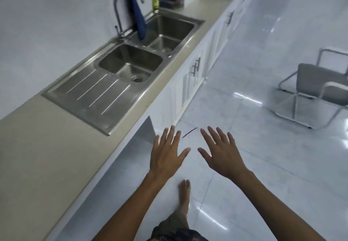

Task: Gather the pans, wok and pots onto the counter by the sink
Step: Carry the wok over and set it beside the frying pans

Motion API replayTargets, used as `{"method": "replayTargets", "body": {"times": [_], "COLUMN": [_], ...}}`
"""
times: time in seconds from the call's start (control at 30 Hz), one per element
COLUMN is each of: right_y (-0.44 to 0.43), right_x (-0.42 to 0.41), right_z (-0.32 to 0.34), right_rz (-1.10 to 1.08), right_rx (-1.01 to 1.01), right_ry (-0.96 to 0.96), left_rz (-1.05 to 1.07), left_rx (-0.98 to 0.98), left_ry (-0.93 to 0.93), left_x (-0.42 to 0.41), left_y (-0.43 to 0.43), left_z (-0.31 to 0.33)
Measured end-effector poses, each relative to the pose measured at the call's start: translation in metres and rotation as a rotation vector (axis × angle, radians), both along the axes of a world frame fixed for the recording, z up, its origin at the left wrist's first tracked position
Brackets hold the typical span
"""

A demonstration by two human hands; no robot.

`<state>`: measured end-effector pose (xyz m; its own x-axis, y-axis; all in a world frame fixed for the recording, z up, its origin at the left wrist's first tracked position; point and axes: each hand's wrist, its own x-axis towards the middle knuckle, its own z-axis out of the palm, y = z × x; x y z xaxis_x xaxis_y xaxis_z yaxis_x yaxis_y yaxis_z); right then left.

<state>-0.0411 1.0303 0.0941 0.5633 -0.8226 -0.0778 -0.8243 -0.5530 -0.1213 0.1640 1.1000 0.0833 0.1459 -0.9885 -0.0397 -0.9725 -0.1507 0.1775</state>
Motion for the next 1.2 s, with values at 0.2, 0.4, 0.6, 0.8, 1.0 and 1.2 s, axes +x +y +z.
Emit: {"method": "replayTargets", "body": {"times": [0.2, 0.4, 0.6, 0.8, 1.0, 1.2], "right_y": [-0.132, -0.270, -0.423, -0.583, -0.746, -0.899], "right_x": [-0.034, -0.067, -0.103, -0.140, -0.178, -0.184], "right_z": [0.009, 0.035, 0.037, 0.042, 0.063, 0.057], "right_rz": [-0.157, -0.287, -0.341, -0.268, -0.215, -0.171], "right_rx": [0.019, -0.019, -0.014, 0.005, 0.020, -0.043], "right_ry": [0.014, -0.032, -0.051, -0.069, -0.051, -0.024], "left_rz": [-0.117, -0.207, -0.209, -0.090, -0.046, -0.029], "left_rx": [-0.065, -0.077, -0.131, -0.105, -0.101, -0.129], "left_ry": [0.028, -0.003, -0.039, -0.011, 0.008, -0.008], "left_x": [-0.037, -0.067, -0.100, -0.144, -0.187, -0.193], "left_y": [-0.160, -0.329, -0.492, -0.639, -0.785, -0.930], "left_z": [0.008, 0.027, 0.032, 0.032, 0.048, 0.048]}}
